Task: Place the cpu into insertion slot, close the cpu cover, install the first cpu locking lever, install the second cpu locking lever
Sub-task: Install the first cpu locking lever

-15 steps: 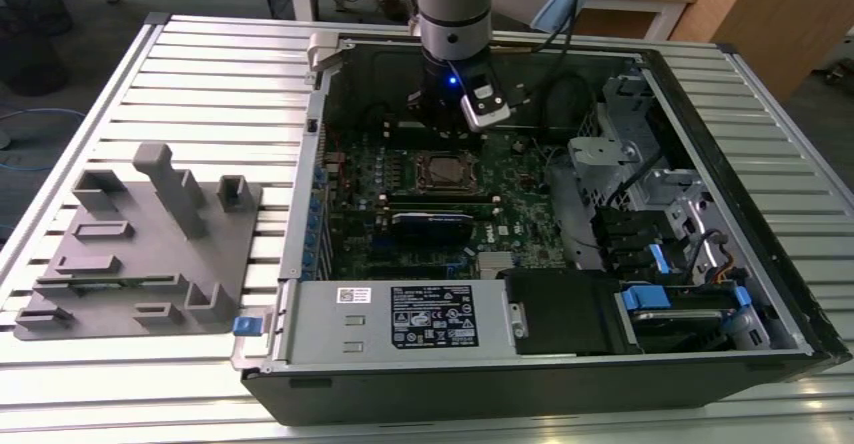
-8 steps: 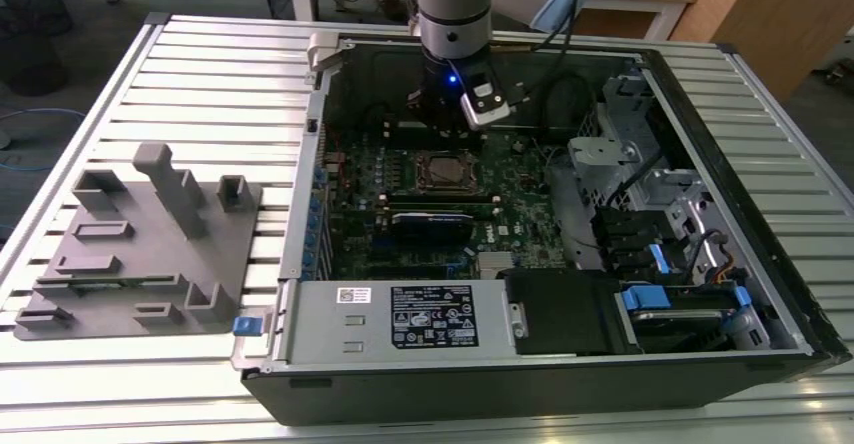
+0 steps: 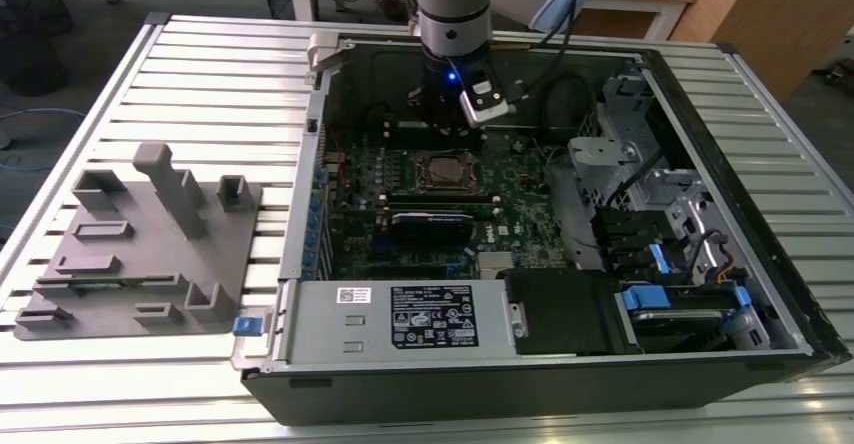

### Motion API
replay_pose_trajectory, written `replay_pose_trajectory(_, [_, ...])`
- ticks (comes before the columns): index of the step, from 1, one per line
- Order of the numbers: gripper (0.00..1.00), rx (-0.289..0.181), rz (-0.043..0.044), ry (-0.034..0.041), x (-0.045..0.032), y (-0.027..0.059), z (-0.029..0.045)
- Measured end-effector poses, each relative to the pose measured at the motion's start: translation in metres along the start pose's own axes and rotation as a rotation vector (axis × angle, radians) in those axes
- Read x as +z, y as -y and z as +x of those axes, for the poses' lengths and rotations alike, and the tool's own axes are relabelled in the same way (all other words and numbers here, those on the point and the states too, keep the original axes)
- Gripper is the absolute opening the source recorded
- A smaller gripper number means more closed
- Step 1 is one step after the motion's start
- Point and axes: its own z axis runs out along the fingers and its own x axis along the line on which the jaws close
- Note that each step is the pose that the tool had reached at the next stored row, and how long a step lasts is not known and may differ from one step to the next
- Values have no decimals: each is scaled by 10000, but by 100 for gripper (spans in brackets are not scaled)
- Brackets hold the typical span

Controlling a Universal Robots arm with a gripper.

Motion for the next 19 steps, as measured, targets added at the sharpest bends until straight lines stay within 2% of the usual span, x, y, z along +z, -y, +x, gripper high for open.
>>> replay_pose_trajectory(10, [11, 12, 14, 9, -1, 22, -3])
replay_pose_trajectory(19, [11, -2, 131, 67, 8, 30, -3])
